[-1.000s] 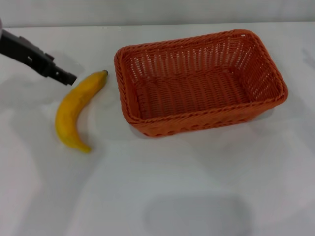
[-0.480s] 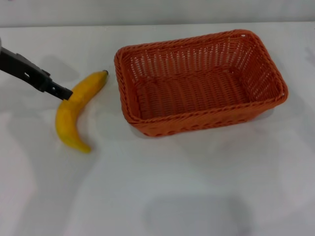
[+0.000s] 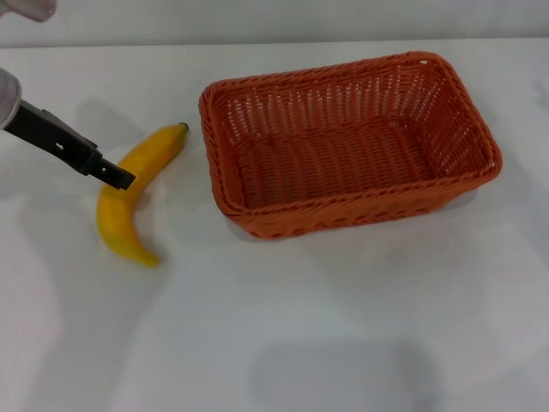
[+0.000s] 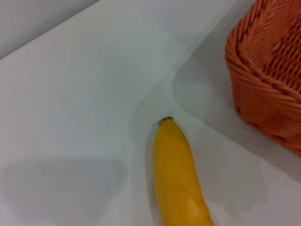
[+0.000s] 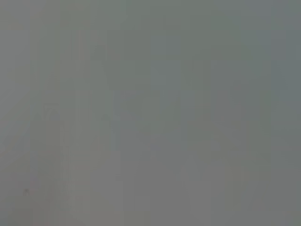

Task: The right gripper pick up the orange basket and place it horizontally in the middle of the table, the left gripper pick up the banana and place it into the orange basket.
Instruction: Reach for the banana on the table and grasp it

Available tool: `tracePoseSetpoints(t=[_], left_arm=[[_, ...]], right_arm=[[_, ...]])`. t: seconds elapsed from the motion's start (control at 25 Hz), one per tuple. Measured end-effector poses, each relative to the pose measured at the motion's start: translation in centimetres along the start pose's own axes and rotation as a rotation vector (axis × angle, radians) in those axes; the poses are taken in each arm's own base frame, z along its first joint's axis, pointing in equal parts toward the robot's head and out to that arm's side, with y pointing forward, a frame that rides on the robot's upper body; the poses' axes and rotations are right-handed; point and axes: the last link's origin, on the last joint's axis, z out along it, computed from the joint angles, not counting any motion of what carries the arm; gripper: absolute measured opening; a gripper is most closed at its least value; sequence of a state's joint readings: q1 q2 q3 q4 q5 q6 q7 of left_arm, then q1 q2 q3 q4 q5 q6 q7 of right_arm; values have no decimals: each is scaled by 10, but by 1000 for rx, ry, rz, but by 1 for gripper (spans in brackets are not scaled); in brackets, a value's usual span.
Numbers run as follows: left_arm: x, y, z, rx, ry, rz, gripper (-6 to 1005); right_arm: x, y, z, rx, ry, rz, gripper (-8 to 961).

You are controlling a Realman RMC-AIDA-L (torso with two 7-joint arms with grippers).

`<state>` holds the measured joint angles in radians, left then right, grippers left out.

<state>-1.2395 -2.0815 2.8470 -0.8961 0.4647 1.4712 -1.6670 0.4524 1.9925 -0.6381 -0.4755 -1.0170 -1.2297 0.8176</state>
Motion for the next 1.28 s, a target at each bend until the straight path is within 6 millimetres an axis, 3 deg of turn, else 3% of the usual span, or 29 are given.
tracePoseSetpoints(t=[0.52, 1.28], left_arm=[[-9, -5, 1, 26, -26, -21, 875], [-2, 0, 19, 11, -13, -3, 875]], right_arm=[[0, 0, 1, 1, 1, 1, 860], [1, -1, -2, 6, 6, 11, 860]])
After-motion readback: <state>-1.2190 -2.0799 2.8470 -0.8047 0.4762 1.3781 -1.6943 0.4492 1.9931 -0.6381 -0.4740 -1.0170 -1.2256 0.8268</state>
